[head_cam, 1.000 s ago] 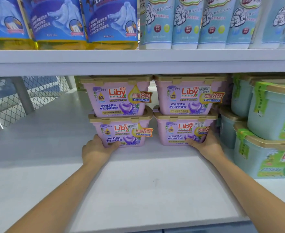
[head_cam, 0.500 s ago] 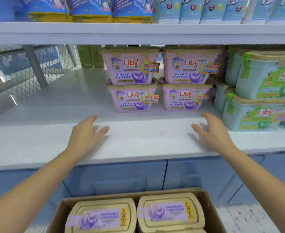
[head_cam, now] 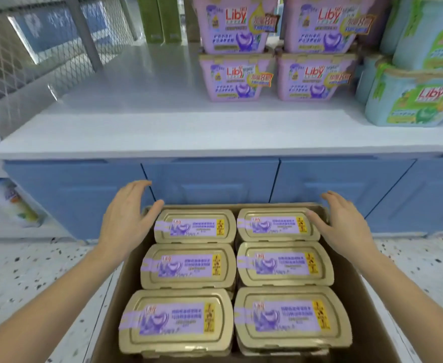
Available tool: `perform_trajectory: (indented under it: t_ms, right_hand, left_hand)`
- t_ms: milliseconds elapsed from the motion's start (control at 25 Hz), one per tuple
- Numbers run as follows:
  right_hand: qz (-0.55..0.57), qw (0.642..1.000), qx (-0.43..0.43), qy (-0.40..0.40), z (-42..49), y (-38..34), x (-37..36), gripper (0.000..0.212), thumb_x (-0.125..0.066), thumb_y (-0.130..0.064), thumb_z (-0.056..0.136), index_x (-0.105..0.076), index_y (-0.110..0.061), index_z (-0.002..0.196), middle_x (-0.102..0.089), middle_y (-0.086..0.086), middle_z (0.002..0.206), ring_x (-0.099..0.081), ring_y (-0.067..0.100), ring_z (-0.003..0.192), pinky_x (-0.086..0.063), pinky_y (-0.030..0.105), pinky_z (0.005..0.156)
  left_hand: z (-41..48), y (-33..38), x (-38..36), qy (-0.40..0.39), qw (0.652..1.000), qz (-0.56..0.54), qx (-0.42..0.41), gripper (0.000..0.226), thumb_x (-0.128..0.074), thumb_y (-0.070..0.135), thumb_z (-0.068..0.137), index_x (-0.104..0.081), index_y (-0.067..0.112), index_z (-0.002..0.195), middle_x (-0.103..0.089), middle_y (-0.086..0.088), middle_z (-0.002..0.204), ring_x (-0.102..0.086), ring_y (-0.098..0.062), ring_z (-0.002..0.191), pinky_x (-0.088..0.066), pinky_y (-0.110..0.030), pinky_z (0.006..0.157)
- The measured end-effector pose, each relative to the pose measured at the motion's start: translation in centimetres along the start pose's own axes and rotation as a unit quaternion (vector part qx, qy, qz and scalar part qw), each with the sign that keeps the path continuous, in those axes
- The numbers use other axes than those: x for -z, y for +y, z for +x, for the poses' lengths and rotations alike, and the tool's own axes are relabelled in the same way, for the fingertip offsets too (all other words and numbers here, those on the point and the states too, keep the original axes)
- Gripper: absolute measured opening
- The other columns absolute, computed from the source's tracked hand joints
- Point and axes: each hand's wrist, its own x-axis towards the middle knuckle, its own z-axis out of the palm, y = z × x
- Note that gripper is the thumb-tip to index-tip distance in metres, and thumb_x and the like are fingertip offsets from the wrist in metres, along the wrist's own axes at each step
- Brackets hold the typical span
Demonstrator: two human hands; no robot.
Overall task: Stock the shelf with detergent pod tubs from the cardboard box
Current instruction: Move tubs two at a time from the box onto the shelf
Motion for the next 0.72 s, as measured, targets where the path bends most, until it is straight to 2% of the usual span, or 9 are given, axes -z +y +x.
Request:
perform_trajectory:
  t_ms: [200, 320, 440, 480, 560, 640, 720]
  right_hand:
    - [0.074, 0.993, -0.075, -0.055, -4.7, 1.6, -3.5, 0.047, -0.054, -0.031, 0.090, -0.047, -0.006, 0.128, -0.059, 0.017, 0.126, -0.053, 0.036, 0.115, -0.042, 0.039, 0.084]
    - [0.085, 0.988, -0.088, -0.090, -6.9, 2.3, -5.3, 0.052, -0.056, -0.031, 0.088, -0.039, -0.009, 0.132, -0.058, 0.016, 0.125, -0.054, 0.035, 0.113, -0.043, 0.039, 0.084]
    - [0.098, 0.984, -0.132, -0.069, -6.8, 2.8, -6.0, 0.058, -0.056, -0.027, 0.089, -0.033, -0.004, 0.137, -0.058, 0.022, 0.125, -0.055, 0.040, 0.114, -0.044, 0.043, 0.089]
    - [0.106, 0.980, -0.153, -0.072, -6.5, 3.1, -6.1, 0.052, -0.055, -0.028, 0.090, -0.039, -0.002, 0.132, -0.060, 0.024, 0.121, -0.055, 0.042, 0.112, -0.044, 0.043, 0.089]
    - [0.133, 0.967, -0.188, -0.112, -6.0, 3.8, -6.3, 0.035, -0.050, -0.033, 0.092, -0.054, -0.001, 0.105, -0.064, 0.025, 0.106, -0.058, 0.042, 0.105, -0.045, 0.040, 0.081]
    - [0.165, 0.953, -0.207, -0.145, -5.8, 4.2, -6.2, 0.034, -0.047, -0.037, 0.093, -0.055, -0.005, 0.084, -0.064, 0.018, 0.091, -0.060, 0.038, 0.096, -0.040, 0.034, 0.073]
    - [0.179, 0.951, -0.212, -0.137, -5.7, 4.3, -6.3, 0.037, -0.046, -0.037, 0.093, -0.052, -0.010, 0.070, -0.061, 0.011, 0.078, -0.059, 0.034, 0.087, -0.038, 0.033, 0.070]
  left_hand:
    - [-6.2, -2.9, -3.4, -0.126, 0.989, 0.016, 0.078, 0.058, -0.052, 0.047, 0.085, -0.053, 0.003, 0.122, -0.063, -0.019, 0.119, -0.059, -0.038, 0.109, -0.045, -0.044, 0.084]
    - [-8.4, -3.1, -4.7, -0.158, 0.979, 0.019, 0.129, 0.045, -0.056, 0.036, 0.087, -0.053, 0.002, 0.117, -0.065, -0.022, 0.110, -0.059, -0.040, 0.102, -0.043, -0.041, 0.077]
    - [-9.0, -3.5, -6.1, -0.177, 0.966, -0.037, 0.183, 0.036, -0.052, 0.031, 0.090, -0.054, 0.002, 0.110, -0.067, -0.021, 0.099, -0.059, -0.041, 0.098, -0.039, -0.036, 0.071]
    - [-8.8, -3.7, -6.4, -0.187, 0.955, -0.073, 0.216, 0.036, -0.051, 0.031, 0.090, -0.054, 0.001, 0.110, -0.067, -0.020, 0.101, -0.059, -0.039, 0.099, -0.040, -0.035, 0.072]
    - [-8.6, -4.2, -7.0, -0.202, 0.927, -0.137, 0.286, 0.040, -0.050, 0.036, 0.091, -0.059, 0.000, 0.107, -0.065, -0.018, 0.104, -0.058, -0.035, 0.099, -0.040, -0.035, 0.074]
    - [-8.6, -4.3, -7.0, -0.213, 0.906, -0.176, 0.319, 0.041, -0.050, 0.037, 0.090, -0.065, 0.000, 0.096, -0.067, -0.016, 0.097, -0.060, -0.033, 0.095, -0.043, -0.037, 0.075]
    - [-8.4, -4.4, -7.1, -0.209, 0.896, -0.208, 0.332, 0.042, -0.051, 0.037, 0.090, -0.067, -0.002, 0.088, -0.069, -0.019, 0.092, -0.062, -0.035, 0.091, -0.047, -0.042, 0.081]
